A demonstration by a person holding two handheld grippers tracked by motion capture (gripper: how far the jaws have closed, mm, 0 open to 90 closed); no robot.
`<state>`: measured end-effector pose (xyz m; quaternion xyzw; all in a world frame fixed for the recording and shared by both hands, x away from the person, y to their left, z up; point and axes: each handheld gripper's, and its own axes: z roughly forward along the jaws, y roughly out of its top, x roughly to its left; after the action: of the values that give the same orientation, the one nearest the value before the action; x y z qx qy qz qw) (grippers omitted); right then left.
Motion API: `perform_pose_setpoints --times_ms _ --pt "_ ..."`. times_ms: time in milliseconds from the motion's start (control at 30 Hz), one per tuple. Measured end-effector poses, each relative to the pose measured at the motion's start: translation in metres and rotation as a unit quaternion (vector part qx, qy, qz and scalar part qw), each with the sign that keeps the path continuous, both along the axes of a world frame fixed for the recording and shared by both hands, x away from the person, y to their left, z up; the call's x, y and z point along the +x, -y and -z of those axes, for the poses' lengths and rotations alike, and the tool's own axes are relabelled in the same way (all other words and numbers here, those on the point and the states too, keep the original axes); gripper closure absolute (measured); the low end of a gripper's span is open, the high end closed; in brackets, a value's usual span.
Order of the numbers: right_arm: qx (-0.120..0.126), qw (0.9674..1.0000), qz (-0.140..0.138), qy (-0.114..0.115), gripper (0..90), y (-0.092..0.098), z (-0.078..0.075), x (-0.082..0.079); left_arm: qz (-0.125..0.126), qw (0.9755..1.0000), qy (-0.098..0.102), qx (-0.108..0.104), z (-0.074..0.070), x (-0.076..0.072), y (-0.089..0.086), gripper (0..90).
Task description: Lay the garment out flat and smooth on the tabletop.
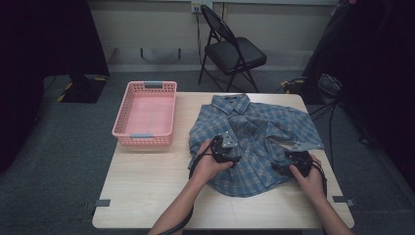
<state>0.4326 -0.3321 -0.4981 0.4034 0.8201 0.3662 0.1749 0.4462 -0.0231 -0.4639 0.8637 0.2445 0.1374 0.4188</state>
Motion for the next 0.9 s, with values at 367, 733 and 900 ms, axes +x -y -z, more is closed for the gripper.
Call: perform_pose_setpoints --times_ms 367,733,900 --pt "0.000 1.0000 0.000 0.000 14.4 0.000 0.000 0.000 -0.017 0.9979 -0.031 0.054 0.023 0.022 0.026 57.9" --pt "0.000 1.0000 0.000 0.000 14.5 0.000 0.000 0.000 -0.039 0.9973 -0.045 0.044 0.022 0.028 0.018 85.6" --pt "0.000 1.0000 0.000 0.000 14.5 0.000 0.000 0.000 -0.050 0.9969 -0.057 0.021 0.019 0.027 0.013 88.2"
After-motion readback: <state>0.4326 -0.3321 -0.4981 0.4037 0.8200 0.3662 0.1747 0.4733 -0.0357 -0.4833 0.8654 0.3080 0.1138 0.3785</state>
